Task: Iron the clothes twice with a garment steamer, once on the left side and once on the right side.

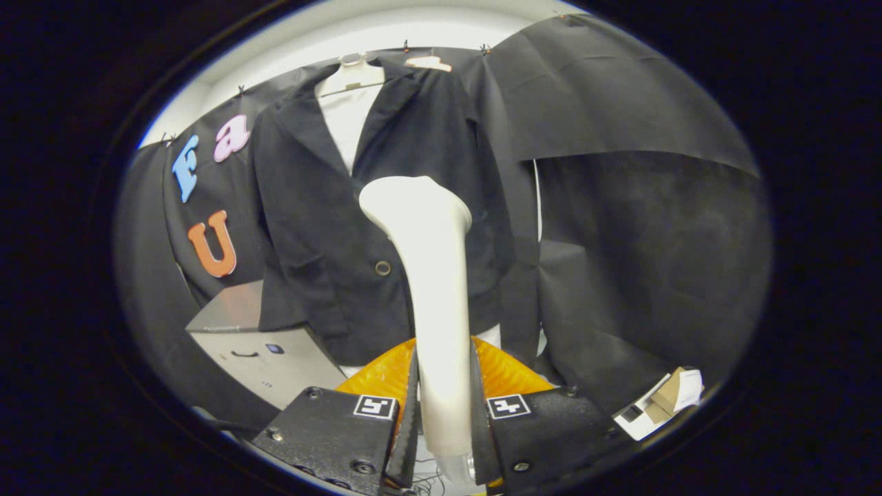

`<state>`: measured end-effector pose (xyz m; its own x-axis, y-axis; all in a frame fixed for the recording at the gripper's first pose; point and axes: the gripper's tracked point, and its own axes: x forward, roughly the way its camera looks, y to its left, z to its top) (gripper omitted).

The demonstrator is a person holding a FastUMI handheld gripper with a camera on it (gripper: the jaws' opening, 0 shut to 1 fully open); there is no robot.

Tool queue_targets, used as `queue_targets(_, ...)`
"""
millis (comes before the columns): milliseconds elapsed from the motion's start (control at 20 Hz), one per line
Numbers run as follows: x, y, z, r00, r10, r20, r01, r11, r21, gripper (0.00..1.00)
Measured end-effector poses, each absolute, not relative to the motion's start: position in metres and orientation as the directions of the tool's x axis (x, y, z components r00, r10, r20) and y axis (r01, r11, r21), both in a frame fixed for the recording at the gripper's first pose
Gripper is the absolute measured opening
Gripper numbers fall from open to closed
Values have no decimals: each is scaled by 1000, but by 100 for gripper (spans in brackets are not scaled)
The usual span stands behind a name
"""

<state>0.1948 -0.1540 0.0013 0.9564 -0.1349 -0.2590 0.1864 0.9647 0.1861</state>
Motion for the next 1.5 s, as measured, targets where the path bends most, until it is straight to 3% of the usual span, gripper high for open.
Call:
queue_targets(600,265,-162,129,987,-120,-103,138,972,191,35)
queue_targets(1500,298,-140,100,977,-143,-156,159,983,93,35)
